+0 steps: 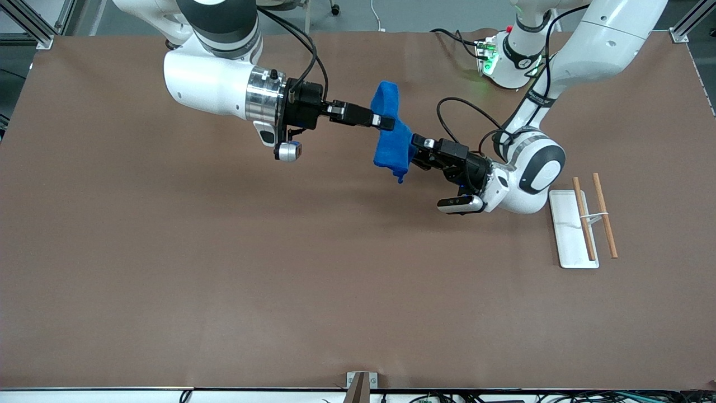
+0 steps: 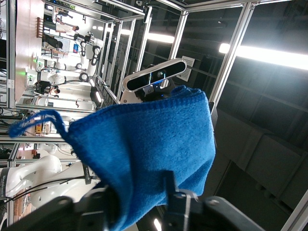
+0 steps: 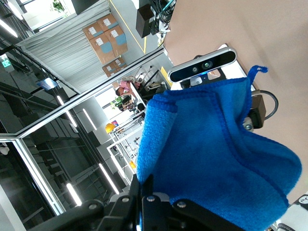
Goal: Right arm passes towel to left arm to hang
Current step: 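Grasp the hanging towel with the left gripper beside the right gripper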
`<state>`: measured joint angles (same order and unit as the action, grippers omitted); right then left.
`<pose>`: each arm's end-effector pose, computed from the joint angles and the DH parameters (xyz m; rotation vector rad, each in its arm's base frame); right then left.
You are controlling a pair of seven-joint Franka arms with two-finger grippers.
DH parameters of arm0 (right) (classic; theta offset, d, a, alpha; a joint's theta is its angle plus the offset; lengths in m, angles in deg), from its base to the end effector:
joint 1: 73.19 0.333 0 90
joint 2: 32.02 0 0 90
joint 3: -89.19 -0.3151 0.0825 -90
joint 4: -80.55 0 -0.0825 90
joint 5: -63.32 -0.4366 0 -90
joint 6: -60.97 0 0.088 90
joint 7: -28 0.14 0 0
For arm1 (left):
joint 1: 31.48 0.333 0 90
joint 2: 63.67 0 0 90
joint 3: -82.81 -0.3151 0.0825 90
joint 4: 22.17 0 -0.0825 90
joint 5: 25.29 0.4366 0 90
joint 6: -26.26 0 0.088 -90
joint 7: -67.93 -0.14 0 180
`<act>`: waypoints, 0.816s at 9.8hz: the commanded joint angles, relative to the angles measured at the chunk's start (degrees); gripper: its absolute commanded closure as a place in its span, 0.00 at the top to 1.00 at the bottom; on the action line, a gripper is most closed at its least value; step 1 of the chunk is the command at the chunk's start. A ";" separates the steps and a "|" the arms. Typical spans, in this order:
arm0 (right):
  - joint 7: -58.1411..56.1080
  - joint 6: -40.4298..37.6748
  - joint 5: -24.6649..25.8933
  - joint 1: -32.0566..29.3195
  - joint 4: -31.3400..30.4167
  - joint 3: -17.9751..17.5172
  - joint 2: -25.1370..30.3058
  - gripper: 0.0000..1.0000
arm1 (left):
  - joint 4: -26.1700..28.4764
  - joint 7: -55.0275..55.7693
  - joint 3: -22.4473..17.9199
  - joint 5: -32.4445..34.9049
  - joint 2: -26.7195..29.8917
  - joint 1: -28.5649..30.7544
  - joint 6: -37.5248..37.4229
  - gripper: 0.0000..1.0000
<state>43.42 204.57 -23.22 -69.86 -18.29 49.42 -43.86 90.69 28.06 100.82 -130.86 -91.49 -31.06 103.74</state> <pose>0.5461 0.4830 0.5229 -1.6879 0.5744 0.2745 0.5641 -0.3192 0.3062 1.0899 -0.0258 -0.3288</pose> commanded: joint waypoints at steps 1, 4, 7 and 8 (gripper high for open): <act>0.23 0.28 0.67 -0.34 0.76 -0.57 -0.37 0.00 | 0.79 -0.13 -0.16 0.36 -0.66 1.42 0.83 0.07; 0.31 0.37 0.67 -0.43 0.67 -0.57 -0.46 0.00 | 0.35 3.36 -0.43 4.65 0.74 4.49 1.18 0.00; 0.67 0.28 4.60 -1.74 -1.52 -0.31 -0.11 1.00 | -2.10 15.31 -0.69 12.98 5.83 9.41 2.93 0.00; 0.66 -1.72 10.02 -3.23 -2.22 -0.22 -0.02 1.00 | -3.77 19.69 -0.69 17.20 7.07 11.34 3.11 0.00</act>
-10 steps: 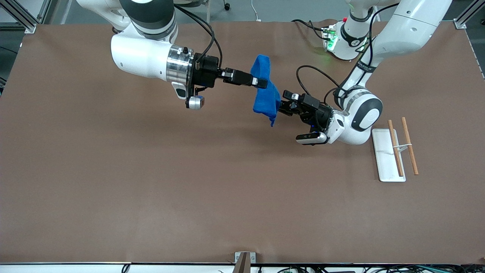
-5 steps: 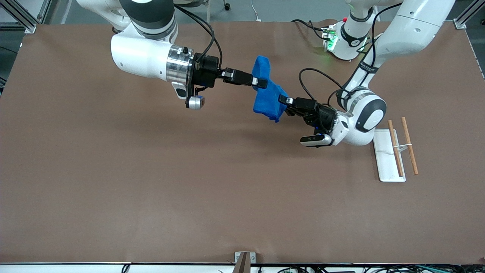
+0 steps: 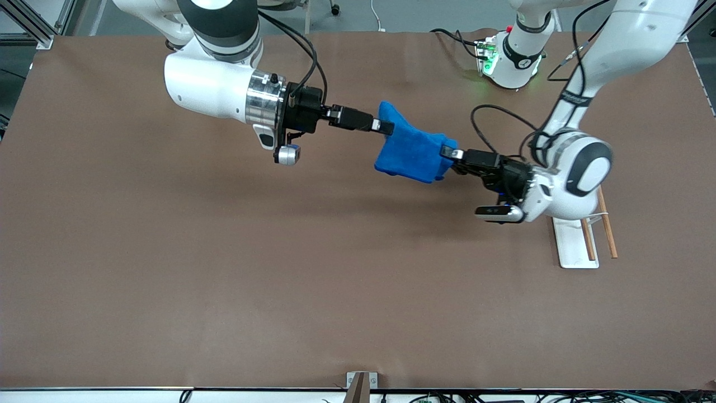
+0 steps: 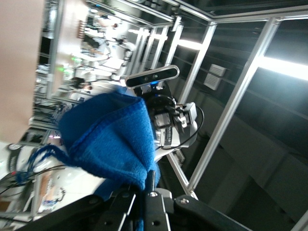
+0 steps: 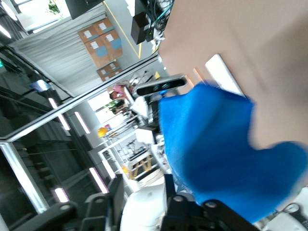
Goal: Right arm passes towel to left arm to hang
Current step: 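Open the right gripper and withdraw it while the left gripper pulls the towel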
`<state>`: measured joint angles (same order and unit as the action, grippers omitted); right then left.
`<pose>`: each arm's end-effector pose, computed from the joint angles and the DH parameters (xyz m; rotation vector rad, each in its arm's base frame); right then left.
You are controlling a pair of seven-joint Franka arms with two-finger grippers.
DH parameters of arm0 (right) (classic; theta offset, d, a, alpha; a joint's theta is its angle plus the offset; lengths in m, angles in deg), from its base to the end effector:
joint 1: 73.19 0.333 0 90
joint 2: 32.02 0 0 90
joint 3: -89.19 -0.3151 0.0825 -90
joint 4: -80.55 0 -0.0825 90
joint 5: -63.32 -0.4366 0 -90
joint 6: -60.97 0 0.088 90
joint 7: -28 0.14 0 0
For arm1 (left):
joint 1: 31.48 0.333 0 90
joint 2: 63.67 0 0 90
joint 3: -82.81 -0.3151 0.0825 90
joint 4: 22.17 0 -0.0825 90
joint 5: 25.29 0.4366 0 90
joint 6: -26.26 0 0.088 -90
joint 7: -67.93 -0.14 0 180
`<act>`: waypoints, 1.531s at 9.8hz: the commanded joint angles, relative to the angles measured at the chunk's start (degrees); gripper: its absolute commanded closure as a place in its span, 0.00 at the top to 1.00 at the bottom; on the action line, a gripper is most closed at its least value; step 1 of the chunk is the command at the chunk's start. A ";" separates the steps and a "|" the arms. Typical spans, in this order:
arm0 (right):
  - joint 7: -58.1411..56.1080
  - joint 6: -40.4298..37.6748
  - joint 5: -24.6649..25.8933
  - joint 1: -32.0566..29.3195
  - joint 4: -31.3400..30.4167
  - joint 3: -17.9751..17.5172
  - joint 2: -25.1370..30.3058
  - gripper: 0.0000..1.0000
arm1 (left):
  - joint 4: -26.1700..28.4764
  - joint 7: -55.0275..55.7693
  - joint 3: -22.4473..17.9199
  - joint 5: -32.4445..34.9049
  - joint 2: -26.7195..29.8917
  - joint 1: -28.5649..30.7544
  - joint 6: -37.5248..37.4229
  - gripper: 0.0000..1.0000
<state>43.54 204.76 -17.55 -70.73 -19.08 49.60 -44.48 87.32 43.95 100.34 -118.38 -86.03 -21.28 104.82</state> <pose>0.5550 0.4723 0.5071 -1.7683 0.5493 0.2254 0.6058 -0.2180 0.3583 1.2974 0.0256 -0.4223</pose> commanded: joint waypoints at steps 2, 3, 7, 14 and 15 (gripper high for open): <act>0.71 -13.74 19.53 -5.88 -1.53 3.17 1.21 1.00 | -5.57 12.86 -0.21 14.91 2.67 4.73 1.95 0.00; 1.15 -19.89 29.53 -5.80 -1.53 7.81 2.17 1.00 | -9.17 18.73 -0.30 21.13 3.02 5.35 1.95 0.00; 8.18 -33.55 69.20 -5.89 -1.35 20.30 7.09 1.00 | -20.35 31.18 -0.22 51.98 2.41 5.80 2.04 0.00; -7.25 -49.17 80.61 -5.36 3.19 42.65 17.64 1.00 | -22.55 29.97 0.40 89.17 0.93 5.36 7.22 0.00; -9.54 -55.22 80.69 -5.62 8.87 43.53 17.48 1.00 | -23.00 27.61 0.40 92.18 0.22 5.27 7.22 0.00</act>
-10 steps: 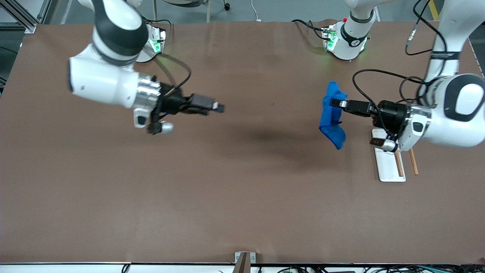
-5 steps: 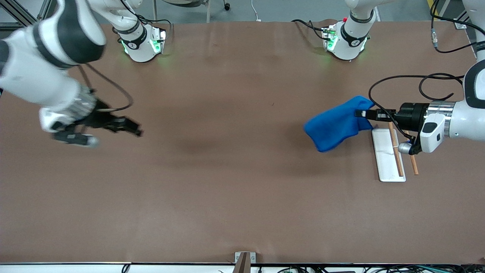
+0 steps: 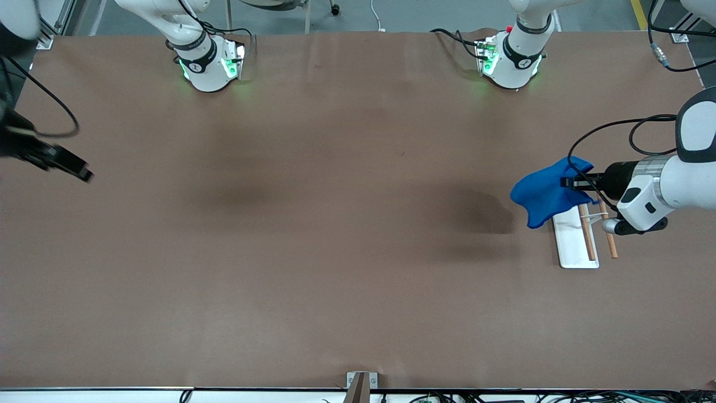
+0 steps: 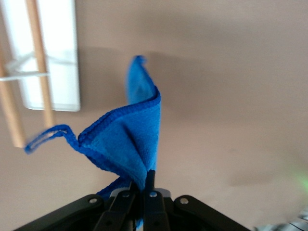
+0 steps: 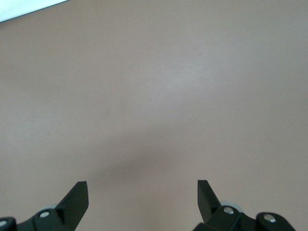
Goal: Right arm passes towel to left arm to hang
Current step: 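Drape the towel over the wooden dowels with the left gripper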
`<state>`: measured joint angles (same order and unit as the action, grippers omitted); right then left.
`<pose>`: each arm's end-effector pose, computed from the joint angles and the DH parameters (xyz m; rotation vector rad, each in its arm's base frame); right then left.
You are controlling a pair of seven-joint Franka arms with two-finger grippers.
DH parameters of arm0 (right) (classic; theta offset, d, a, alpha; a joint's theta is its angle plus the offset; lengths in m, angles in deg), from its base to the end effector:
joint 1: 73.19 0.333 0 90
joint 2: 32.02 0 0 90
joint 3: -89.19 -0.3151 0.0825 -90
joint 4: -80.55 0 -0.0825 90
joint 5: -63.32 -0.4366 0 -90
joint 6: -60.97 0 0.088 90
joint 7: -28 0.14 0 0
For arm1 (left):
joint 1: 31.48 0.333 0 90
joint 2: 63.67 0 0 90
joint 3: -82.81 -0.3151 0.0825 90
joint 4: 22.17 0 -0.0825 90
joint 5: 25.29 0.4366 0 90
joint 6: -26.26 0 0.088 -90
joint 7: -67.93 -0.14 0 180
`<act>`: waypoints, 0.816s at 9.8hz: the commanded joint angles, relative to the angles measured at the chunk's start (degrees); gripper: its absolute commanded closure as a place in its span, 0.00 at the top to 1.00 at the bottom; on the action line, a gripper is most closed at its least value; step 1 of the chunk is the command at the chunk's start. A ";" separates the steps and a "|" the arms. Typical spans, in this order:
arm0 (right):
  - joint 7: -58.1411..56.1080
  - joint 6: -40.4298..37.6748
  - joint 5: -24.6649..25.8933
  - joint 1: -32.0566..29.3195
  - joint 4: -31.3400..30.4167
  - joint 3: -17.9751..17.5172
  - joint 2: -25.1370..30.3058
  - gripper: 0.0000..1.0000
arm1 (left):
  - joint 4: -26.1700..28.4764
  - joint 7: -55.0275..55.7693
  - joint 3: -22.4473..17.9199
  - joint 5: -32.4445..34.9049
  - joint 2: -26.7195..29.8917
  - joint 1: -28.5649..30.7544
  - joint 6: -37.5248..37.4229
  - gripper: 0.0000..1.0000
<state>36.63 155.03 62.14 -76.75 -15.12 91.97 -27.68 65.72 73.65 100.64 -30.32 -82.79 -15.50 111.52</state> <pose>0.5880 -0.0634 0.5901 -3.0888 0.4073 -0.0733 0.6517 -0.0163 0.4034 2.9224 0.1082 -0.5562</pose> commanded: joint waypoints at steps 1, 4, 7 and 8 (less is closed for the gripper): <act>-3.18 -10.25 1.44 0.04 9.32 1.35 0.50 1.00 | -1.67 -4.04 0.10 6.58 -3.72 -0.42 0.69 0.00; -3.09 -10.39 2.42 -0.22 11.55 1.43 -0.89 1.00 | -1.76 -7.56 -0.42 12.22 -5.83 0.54 3.24 0.00; -4.23 -10.83 2.59 -0.14 11.56 1.61 -0.99 1.00 | -1.76 -14.75 -0.42 14.51 -6.80 4.49 5.70 0.00; -4.32 -10.83 2.68 -0.31 11.65 1.53 -1.25 1.00 | -1.76 -16.34 -0.42 14.61 -6.90 5.54 6.05 0.00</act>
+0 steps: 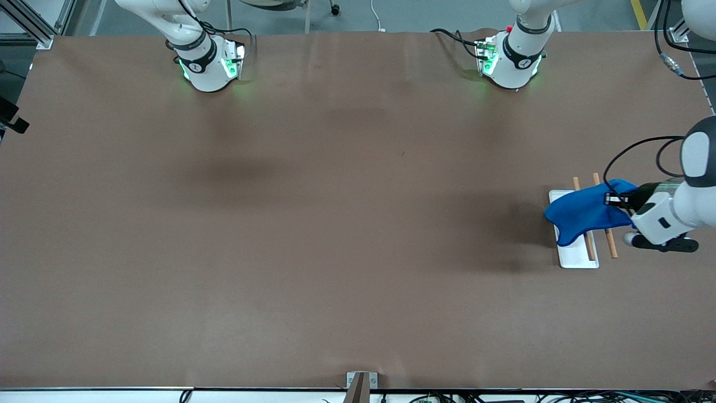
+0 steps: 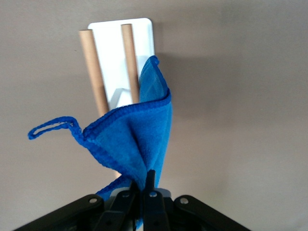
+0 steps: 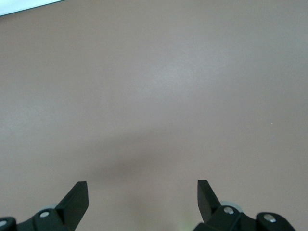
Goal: Right arm passes towel to left arm to hang
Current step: 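Drape the towel over the wooden dowels with the left gripper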
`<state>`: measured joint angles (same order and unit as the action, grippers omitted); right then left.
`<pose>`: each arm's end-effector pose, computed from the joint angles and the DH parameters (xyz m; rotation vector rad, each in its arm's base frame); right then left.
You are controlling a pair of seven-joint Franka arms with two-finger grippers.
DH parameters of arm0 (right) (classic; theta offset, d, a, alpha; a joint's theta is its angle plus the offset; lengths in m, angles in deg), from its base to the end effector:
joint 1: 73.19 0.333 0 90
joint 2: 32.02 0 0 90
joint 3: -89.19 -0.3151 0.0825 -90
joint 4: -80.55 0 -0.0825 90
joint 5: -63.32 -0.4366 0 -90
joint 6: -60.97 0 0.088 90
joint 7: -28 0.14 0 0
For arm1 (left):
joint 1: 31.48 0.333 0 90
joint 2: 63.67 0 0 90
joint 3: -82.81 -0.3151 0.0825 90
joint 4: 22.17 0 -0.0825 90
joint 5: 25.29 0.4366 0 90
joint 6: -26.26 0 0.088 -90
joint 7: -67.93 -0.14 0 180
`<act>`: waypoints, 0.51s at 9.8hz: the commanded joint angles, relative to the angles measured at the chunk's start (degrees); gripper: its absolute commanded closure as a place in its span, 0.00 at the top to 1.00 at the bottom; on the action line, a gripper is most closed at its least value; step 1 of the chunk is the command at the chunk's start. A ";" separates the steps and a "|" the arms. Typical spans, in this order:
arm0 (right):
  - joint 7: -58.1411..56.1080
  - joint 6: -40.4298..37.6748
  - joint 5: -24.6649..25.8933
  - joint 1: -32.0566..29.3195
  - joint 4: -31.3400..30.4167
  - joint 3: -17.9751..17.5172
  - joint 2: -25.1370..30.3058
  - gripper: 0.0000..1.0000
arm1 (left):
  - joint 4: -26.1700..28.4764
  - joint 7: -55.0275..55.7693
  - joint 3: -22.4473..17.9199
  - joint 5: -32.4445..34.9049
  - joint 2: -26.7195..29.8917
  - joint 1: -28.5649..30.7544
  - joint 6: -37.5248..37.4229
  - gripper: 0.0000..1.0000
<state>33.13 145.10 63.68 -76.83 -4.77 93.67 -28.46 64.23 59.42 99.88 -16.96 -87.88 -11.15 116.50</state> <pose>0.5707 -0.0839 0.6605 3.1174 -0.3632 0.0645 0.6719 0.0786 0.3582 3.0782 -0.1737 -0.5236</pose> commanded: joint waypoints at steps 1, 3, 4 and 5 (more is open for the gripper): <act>-0.82 -0.55 1.22 -0.32 1.48 -0.18 -0.74 1.00 | -0.27 -4.30 0.34 1.77 -1.80 1.81 1.42 0.00; -0.91 -0.38 0.61 0.21 1.30 -0.26 -0.75 1.00 | -0.35 -8.09 0.34 3.18 -2.32 4.18 2.91 0.00; -1.34 -0.29 0.61 0.04 1.30 -0.26 -0.83 1.00 | -0.35 -10.28 0.25 3.18 -3.02 5.06 3.71 0.00; -3.18 -0.11 0.52 -0.05 1.21 -0.26 -0.83 1.00 | -0.35 -12.74 0.34 3.62 -3.81 6.81 5.19 0.00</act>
<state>31.93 145.18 63.74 -76.71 -4.61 93.53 -28.76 64.13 49.31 99.81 -14.78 -88.86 -6.16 119.64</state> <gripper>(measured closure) 0.000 0.965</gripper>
